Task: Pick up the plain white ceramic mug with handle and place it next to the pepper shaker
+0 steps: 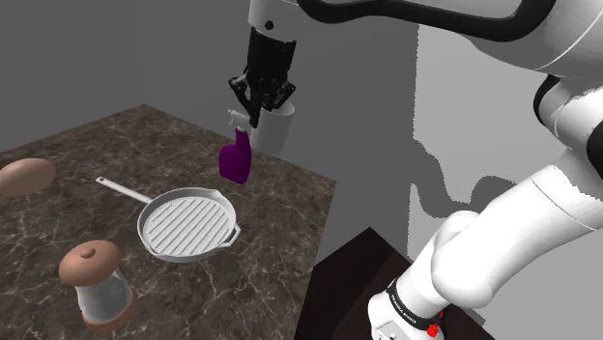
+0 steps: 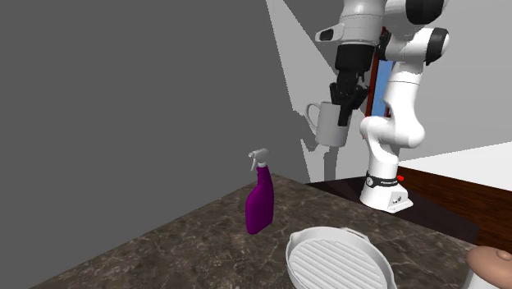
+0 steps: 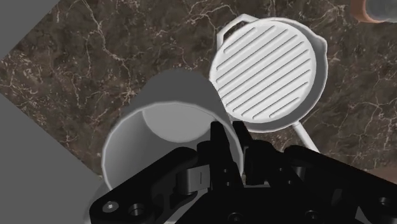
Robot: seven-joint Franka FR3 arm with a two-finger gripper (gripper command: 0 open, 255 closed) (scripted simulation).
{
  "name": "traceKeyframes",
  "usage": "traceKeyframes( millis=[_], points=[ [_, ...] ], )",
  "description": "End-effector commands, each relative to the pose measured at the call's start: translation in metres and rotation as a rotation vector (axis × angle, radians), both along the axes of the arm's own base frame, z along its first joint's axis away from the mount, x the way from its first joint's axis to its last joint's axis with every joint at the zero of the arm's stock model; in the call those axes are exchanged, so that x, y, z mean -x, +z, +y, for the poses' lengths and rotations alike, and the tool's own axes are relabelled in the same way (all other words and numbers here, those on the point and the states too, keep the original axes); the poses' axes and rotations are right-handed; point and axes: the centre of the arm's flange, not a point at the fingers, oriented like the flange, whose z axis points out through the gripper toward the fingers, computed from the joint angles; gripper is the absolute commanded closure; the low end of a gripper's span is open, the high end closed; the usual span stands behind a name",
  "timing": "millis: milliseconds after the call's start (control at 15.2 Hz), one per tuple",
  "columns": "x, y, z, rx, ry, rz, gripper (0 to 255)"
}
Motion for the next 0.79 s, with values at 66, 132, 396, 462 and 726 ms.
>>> traceKeyframes(
  millis=[66, 132, 396, 462, 726],
  points=[
    [0.027, 0.001, 0.032, 0.0, -0.002, 0.0, 255],
    [0.035, 0.001, 0.043, 0.0, -0.002, 0.0, 255],
    [0.067, 0.001, 0.084, 0.0, -0.002, 0.0, 255],
    [0.075, 0.001, 0.095, 0.0, -0.002, 0.0, 255],
    [0.108, 0.001, 0.136, 0.0, -0.002, 0.0, 255]
  ],
)
